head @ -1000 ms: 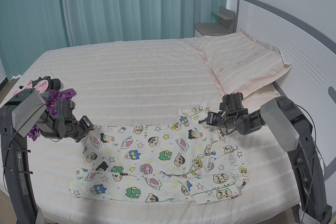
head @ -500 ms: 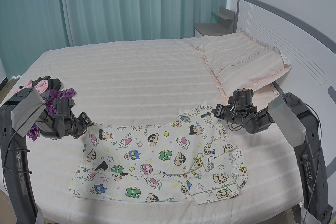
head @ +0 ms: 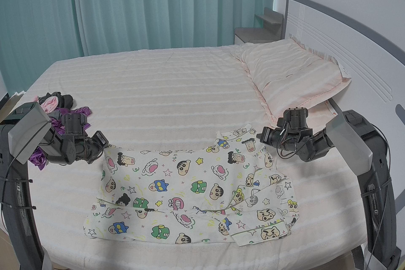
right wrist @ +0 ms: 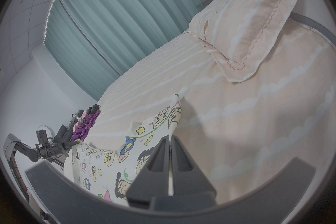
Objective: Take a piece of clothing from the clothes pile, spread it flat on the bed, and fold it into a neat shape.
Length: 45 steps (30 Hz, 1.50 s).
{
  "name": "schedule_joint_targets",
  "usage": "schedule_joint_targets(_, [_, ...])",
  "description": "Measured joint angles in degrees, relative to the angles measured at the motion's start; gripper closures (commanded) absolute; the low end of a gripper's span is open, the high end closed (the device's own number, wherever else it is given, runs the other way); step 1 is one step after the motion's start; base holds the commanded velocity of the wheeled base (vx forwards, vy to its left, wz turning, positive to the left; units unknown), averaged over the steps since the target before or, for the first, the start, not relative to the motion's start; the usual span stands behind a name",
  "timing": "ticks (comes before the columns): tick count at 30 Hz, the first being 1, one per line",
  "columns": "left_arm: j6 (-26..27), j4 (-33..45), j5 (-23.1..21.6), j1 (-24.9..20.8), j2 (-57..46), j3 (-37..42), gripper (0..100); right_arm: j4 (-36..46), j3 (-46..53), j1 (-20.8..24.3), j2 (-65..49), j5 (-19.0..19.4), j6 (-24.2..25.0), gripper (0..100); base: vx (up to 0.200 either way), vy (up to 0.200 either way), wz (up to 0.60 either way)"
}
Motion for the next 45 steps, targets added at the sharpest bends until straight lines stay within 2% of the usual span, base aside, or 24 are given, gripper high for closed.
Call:
schedule_joint_targets(4, [0.02,0.13,-0.09,0.02,-0.74,1.22,100,-0.07,2.12,-0.22,-1.35,1.58,-0.05,100,0.0,0.0,0.0])
schedule_joint_targets(10, [0.09,0.3,-0.38,0.02,-2.85,3.44,100,-0.22,8.4,-1.33,-5.21,6.05,-0.52,100,0.0,0.0,0.0])
schedule_joint_targets(17, [0.27,0.3,-0.57,0.0,-6.06,7.22,100,-6.78,19.2,-2.54,-10.3,11.53,-0.66,100,0.0,0.0,0.0])
schedule_joint_targets(30, [4.11,-0.06,-2.86,0.07,-14.77,19.54,100,-10.42,35.91,-4.13,-20.36,20.64,-2.35,100,0.0,0.0,0.0])
schedule_joint_targets(38, [7.52,-0.13,-3.5,0.0,-17.93,24.76,100,-10.48,44.18,-4.5,-24.83,22.46,-7.45,100,0.0,0.0,0.0])
schedule_joint_targets(45, [8.4,-0.27,-3.85,0.02,-18.54,28.22,100,-10.62,50.36,-4.61,-26.12,23.58,-12.15,100,0.0,0.0,0.0])
